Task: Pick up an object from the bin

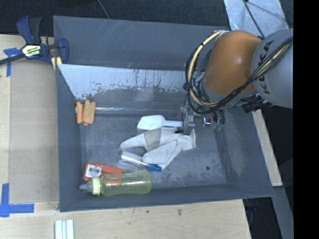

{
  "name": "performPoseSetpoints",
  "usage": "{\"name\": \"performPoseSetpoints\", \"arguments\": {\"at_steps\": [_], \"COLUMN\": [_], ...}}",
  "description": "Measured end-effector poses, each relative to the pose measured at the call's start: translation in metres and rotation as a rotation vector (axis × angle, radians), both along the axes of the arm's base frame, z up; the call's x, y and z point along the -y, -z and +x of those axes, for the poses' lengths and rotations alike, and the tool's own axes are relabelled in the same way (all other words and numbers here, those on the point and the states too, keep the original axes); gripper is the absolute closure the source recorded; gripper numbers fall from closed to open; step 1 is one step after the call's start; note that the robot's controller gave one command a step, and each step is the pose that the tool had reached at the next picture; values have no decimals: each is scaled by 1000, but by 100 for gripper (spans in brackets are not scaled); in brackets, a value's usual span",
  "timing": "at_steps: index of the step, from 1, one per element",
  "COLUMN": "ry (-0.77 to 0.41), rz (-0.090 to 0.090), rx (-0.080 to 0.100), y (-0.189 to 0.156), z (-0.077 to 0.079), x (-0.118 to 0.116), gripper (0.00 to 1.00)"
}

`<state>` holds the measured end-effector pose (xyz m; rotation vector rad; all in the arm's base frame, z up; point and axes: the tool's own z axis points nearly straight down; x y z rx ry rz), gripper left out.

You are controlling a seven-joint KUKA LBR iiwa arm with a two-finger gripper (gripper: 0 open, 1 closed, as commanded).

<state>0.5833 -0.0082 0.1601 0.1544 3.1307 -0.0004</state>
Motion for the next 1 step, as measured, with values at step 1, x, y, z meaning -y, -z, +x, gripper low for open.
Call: {"name": "performPoseSetpoints", "arguments": {"at_steps": [1], "ry": [-114], "rz": [-2], "rx": [11], "y": [15], "z": [14], "x": [-18], "gripper": [100]}}
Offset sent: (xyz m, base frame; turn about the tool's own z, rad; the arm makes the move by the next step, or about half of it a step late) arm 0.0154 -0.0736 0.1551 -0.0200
